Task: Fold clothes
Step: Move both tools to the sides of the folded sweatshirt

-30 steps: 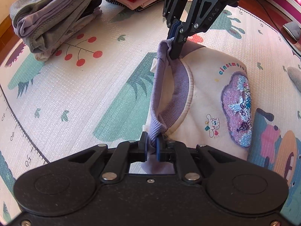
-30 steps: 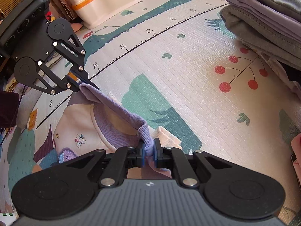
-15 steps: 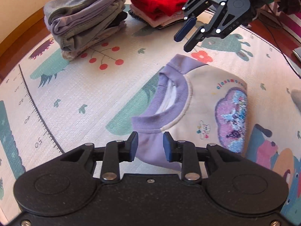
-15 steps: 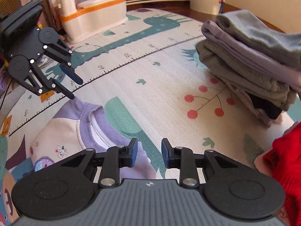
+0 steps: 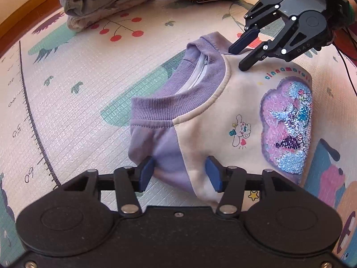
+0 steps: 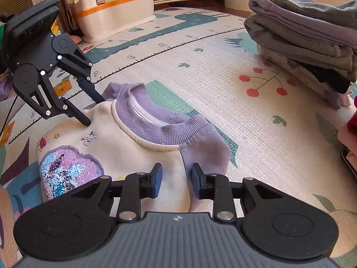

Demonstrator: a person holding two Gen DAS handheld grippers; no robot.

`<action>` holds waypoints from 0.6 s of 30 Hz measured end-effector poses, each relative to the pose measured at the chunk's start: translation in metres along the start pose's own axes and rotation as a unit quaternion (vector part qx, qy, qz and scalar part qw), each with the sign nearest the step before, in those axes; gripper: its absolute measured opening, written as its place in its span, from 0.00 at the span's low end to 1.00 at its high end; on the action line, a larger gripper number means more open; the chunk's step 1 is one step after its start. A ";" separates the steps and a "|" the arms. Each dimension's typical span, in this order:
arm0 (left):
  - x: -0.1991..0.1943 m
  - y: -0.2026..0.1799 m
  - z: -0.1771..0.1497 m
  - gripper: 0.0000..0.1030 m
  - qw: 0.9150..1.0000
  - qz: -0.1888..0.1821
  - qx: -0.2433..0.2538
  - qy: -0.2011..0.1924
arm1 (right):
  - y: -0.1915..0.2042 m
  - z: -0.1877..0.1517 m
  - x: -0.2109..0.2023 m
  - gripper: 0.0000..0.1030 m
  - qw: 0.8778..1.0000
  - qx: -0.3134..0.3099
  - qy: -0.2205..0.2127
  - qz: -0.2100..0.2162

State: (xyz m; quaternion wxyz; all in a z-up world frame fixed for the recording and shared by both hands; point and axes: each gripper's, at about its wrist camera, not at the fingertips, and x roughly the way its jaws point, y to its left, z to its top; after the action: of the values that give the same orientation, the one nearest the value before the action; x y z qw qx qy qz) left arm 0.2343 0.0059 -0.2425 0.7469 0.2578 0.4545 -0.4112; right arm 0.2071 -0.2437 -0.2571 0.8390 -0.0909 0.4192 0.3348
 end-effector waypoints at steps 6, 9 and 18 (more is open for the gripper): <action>-0.018 0.010 0.015 0.45 0.997 0.015 -0.053 -0.055 | 0.002 0.005 -0.018 0.30 0.999 -0.005 -0.033 -0.022; 0.009 0.011 0.021 0.47 0.997 0.023 -0.069 -0.020 | -0.001 0.014 -0.013 0.30 0.999 -0.006 -0.041 -0.029; -0.021 0.023 0.017 0.52 0.983 0.048 -0.165 -0.059 | -0.020 0.020 -0.006 0.41 0.997 0.071 -0.034 -0.027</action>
State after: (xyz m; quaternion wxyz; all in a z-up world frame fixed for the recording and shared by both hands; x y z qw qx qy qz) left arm 0.2561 0.0133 -0.2161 0.8239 0.1274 0.4581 -0.3085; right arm 0.2308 -0.2531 -0.2426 0.8658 -0.0307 0.4107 0.2842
